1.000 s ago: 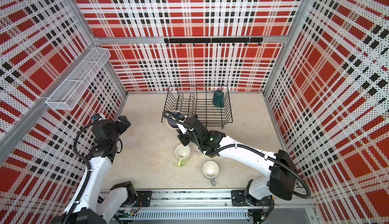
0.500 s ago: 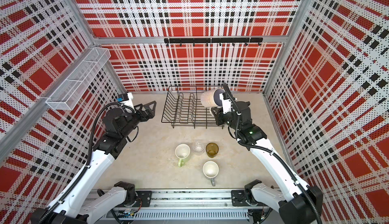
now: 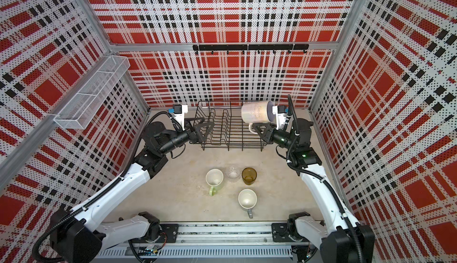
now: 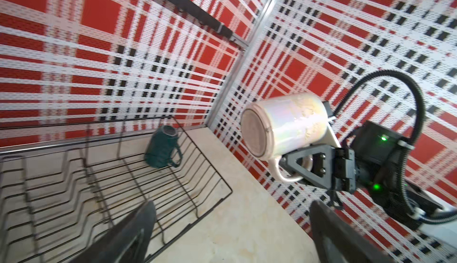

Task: Load the cups into the dish rack
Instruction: 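Lift the lavender mug over the rack while the left gripper rises toward it, then grasp the lavender mug's rim with the left gripper beside the right gripper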

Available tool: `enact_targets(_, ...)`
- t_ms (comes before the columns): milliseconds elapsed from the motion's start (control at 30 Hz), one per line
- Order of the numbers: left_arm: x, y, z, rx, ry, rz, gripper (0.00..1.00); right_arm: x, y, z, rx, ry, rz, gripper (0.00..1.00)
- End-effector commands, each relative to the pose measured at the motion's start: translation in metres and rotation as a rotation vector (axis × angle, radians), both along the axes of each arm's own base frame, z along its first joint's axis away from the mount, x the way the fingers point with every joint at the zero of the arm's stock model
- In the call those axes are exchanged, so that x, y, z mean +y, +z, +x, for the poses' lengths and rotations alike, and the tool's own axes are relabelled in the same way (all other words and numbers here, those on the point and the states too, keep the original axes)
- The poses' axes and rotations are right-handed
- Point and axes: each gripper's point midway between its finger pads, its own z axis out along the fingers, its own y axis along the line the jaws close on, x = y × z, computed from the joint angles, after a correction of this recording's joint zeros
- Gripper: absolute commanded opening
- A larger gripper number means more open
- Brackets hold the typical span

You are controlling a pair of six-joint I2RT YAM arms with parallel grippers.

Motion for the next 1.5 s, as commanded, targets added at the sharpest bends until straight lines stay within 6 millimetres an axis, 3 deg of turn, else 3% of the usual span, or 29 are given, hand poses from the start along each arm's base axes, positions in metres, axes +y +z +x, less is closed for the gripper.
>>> enact_targets(0,-0.020,0.031,-0.023,-0.087,-0.143,-0.062,1.00,0.013,0.079,-0.036,-0.282,0.183,0.145,0.00)
enact_targets(200,-0.028,0.024,-0.031,-0.071,-0.194,-0.102,0.99,0.014,0.090,-0.039,-0.328,0.229,0.218,0.00)
enact_targets(433,-0.056,0.024,-0.057,-0.071,-0.345,-0.171,0.95,0.024,0.093,-0.039,-0.360,0.276,0.245,0.00)
enact_targets(700,-0.067,0.023,-0.063,-0.069,-0.399,-0.171,0.91,0.047,0.093,-0.042,-0.392,0.342,0.231,0.00)
enact_targets(900,-0.066,0.010,-0.058,-0.066,-0.395,-0.152,0.84,0.065,0.088,-0.046,-0.412,0.392,0.212,0.00)
enact_targets(1233,-0.069,0.007,-0.057,-0.069,-0.407,-0.151,0.60,0.096,0.082,-0.057,-0.435,0.466,0.208,0.00)
enact_targets(1333,-0.066,0.010,-0.058,-0.075,-0.402,-0.158,0.59,0.098,0.081,-0.060,-0.430,0.482,0.210,0.00)
enact_targets(1467,-0.061,0.010,-0.058,-0.079,-0.394,-0.173,0.37,0.102,0.080,-0.067,-0.432,0.503,0.213,0.00)
